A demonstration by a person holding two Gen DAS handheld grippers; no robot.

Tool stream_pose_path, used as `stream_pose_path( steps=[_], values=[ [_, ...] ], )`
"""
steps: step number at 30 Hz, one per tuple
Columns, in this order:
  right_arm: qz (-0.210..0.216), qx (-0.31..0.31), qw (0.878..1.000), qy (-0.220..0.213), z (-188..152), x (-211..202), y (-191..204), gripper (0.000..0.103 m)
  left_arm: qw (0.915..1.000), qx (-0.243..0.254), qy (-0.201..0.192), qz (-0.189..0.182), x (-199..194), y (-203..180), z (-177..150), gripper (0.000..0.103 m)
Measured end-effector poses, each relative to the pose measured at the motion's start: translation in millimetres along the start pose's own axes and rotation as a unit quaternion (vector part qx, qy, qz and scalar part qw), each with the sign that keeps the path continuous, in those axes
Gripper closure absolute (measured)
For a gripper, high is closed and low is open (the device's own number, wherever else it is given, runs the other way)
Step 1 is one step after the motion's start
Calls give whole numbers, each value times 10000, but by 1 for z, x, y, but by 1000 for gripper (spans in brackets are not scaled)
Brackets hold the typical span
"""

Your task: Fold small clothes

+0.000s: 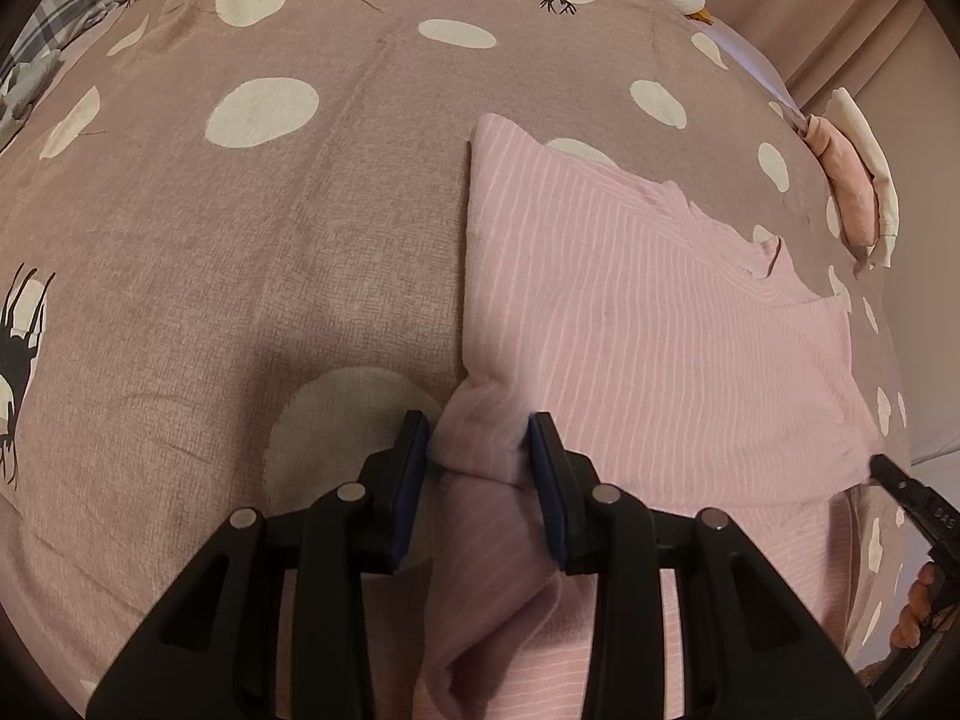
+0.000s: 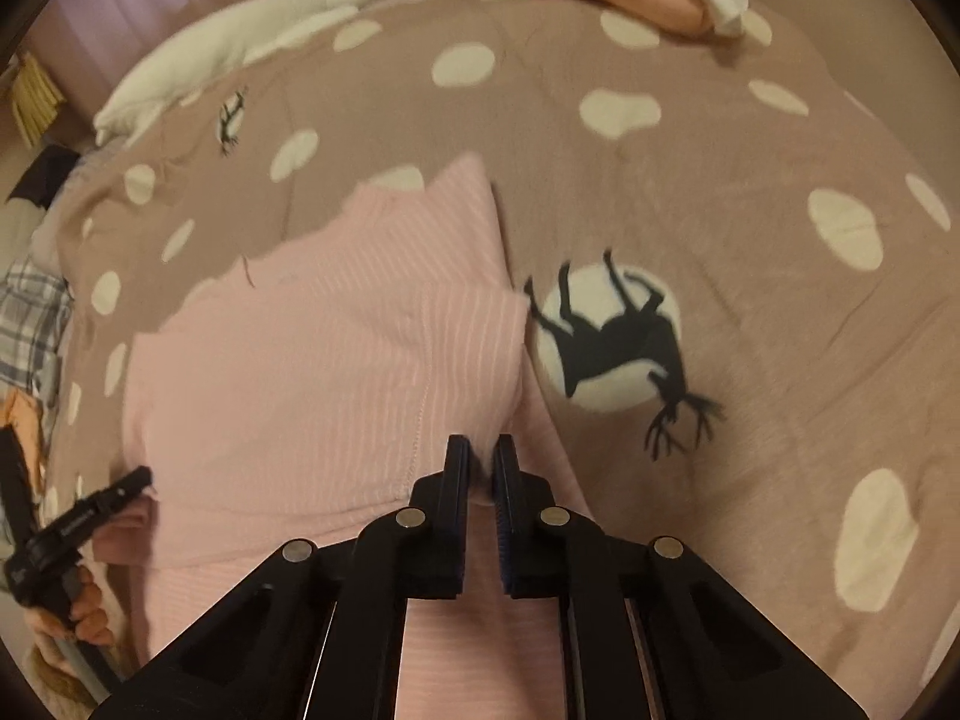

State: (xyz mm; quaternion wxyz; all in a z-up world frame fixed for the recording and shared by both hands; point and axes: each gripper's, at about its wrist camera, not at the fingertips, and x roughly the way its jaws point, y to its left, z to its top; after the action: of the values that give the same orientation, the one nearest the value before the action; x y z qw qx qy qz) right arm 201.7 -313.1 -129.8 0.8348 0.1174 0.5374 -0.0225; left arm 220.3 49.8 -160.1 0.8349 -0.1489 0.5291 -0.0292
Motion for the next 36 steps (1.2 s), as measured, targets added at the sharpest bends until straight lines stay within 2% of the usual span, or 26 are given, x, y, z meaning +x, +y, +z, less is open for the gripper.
stream_pose_path(
  steps=[6,13,25,27,29,30,33,36],
  values=[
    [-90,-28,9996,-284,1,-10,2,96,10000,-10,-1,-19,1,0,0,67],
    [-278,170,9992,247,-10,27,-10,96,10000,4,-26,-24,0,1,-1,67],
    [-356,256,9986,311,-9,35,-12,96,10000,49,-14,72,1,-4,-1,64],
    [-404,222,9984,325,-9,35,-9,96,10000,45,40,73,-1,-4,-1,60],
    [-452,194,9982,336,-9,36,-7,96,9998,170,71,108,-6,-9,-6,45],
    [-462,196,9982,342,-9,37,-7,96,9995,270,62,155,-9,-13,-10,43],
    [-488,210,9980,330,-8,38,-7,96,9988,434,14,245,-19,-19,-24,42],
    [-543,188,9980,280,-9,35,-6,96,9992,381,-83,127,-35,-19,-37,38]
  ],
)
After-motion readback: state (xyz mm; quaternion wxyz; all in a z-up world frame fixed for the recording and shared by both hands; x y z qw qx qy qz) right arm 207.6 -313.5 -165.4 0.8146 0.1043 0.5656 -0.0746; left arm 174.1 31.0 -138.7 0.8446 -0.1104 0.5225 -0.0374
